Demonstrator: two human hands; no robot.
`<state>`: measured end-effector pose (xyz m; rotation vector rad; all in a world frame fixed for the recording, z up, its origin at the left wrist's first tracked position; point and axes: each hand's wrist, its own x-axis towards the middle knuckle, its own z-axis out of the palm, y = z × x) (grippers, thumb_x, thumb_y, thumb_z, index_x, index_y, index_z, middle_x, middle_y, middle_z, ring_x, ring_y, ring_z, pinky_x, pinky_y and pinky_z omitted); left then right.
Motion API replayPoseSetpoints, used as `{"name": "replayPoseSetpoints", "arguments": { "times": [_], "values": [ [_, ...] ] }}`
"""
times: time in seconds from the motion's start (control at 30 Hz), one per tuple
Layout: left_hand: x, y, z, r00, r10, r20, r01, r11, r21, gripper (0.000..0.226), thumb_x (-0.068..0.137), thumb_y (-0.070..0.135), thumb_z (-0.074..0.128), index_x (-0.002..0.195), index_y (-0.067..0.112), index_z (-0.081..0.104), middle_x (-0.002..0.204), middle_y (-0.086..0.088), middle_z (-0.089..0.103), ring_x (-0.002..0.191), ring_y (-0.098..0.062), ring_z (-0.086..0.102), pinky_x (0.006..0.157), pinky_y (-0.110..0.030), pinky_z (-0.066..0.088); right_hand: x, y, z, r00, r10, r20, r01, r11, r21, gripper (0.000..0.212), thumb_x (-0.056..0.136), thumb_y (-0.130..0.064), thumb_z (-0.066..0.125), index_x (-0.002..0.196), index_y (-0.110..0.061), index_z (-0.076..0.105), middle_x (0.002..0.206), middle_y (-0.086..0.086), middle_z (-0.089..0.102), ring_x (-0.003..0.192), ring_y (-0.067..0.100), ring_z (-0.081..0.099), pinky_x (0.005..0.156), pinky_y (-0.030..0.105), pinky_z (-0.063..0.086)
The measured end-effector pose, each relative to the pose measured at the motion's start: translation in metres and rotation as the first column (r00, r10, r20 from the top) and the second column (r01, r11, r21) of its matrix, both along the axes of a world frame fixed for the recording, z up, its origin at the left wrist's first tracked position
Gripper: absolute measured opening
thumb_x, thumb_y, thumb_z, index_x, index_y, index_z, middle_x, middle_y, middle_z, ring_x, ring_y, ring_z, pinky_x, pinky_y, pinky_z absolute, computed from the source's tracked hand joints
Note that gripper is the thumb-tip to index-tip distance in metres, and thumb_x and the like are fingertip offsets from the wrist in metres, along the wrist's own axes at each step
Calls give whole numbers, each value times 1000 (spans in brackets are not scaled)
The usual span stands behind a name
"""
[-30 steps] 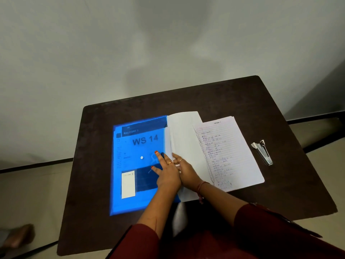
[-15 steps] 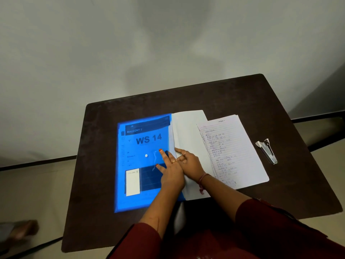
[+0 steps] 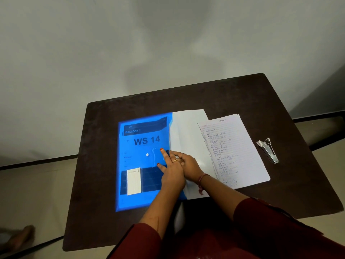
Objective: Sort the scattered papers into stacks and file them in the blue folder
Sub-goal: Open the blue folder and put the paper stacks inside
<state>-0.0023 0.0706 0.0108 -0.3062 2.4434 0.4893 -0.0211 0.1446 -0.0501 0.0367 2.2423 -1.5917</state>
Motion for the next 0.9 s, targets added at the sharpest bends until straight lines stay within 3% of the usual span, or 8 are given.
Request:
{"name": "replayPoseSetpoints", "arguments": {
  "times": [0.1,0.4,0.6,0.67,0.8,0.9],
  "values": [
    [0,-1,-2,1000,-11,-3,11,1000,-10,93,91,-11,49,148,11,-20,152,-7,-37,143,-46,-5,109,-48,32,-3,-3,3,999,50,13,-51,998,28,37,97,-16,50,134,-14,52,131,6,59,118,19,56,105,31,42],
    [1,-4,-9,999,-29,-19,29,999,-15,97,89,-10,53,149,12,-20,151,-7,-37,144,-46,-5,108,-50,33,-18,-5,6,987,148,66,-157,973,167,38,100,-21,44,137,-14,49,132,11,58,119,27,55,103,29,40],
    [3,-6,-16,996,-65,-59,64,998,-14,90,94,-1,51,149,12,-19,153,-7,-34,143,-47,-1,109,-48,32,-13,3,7,980,174,101,-185,977,109,42,99,-18,45,141,-14,44,134,9,57,121,24,54,104,30,40],
    [6,-7,-20,991,-112,-77,110,994,-28,87,96,4,48,149,14,-19,153,-8,-33,143,-48,-2,108,-47,32,-11,14,5,976,174,133,-186,979,86,44,96,-15,48,140,-13,46,127,10,61,114,22,59,101,32,45],
    [11,-5,-27,969,-232,-84,226,971,-73,82,96,20,49,152,16,-10,154,-12,-31,144,-44,-5,110,-46,30,2,49,5,980,25,196,-32,999,32,36,90,-8,56,125,-3,57,90,10,69,72,9,60,69,19,50],
    [15,2,-30,962,-261,-77,259,965,-36,78,95,30,49,153,13,-1,157,-9,-23,145,-40,-1,109,-49,31,16,88,5,983,-94,158,88,995,43,26,89,-11,61,114,-13,65,87,3,70,77,9,62,78,20,49]
  ]
}}
